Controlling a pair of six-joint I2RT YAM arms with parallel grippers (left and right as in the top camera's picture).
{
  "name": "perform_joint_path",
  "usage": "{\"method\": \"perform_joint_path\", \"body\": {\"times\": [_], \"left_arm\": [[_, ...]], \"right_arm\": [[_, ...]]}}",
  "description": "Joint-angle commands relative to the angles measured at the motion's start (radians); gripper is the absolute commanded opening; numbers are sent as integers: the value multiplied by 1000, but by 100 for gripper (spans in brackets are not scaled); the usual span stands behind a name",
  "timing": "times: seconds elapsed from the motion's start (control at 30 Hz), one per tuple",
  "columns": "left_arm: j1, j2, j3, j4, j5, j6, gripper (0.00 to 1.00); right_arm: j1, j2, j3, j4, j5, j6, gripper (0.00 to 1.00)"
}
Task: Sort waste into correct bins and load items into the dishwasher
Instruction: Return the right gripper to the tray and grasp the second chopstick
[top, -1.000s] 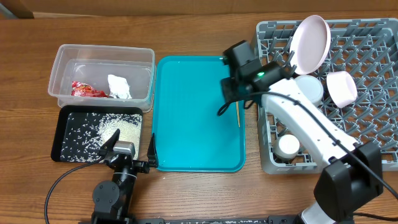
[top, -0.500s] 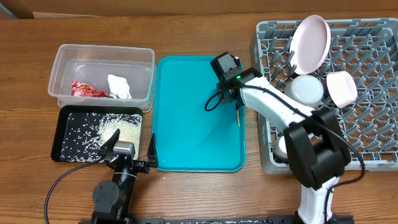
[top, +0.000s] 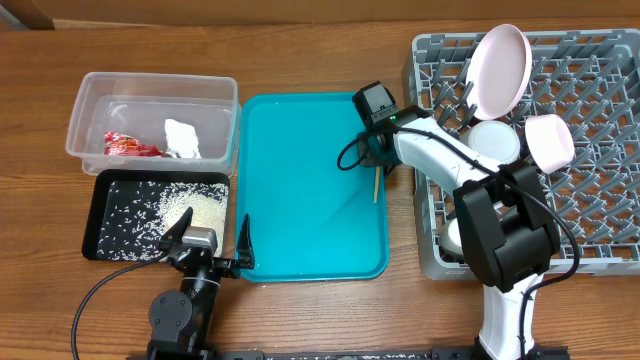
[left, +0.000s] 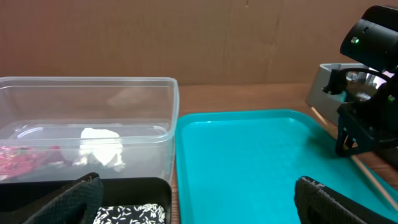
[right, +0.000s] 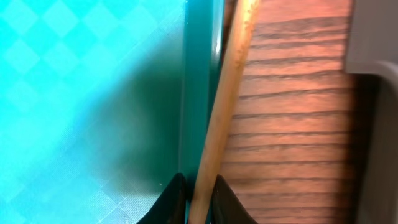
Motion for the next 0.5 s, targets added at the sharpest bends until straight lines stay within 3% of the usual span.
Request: {"method": "perform_joint_path", "body": {"times": [0.0, 0.03, 0.1, 0.17, 0.2, 0.47], "left_arm": [[7, -9, -5, 0, 0, -7, 100], [7, -9, -5, 0, 0, -7, 100], [7, -9, -5, 0, 0, -7, 100], [7, -9, -5, 0, 0, -7, 100], [7, -9, -5, 0, 0, -7, 100], [7, -9, -4, 0, 0, -7, 100]], "right_arm": [[56, 38, -13, -25, -45, -15, 25], [60, 38, -13, -34, -21, -15, 32], [63, 37, -9, -57, 26, -15, 36], [63, 36, 0, -84, 65, -16, 14], [63, 34, 5, -97, 78, -16, 11], [62, 26, 45, -139, 90, -19, 10]]}}
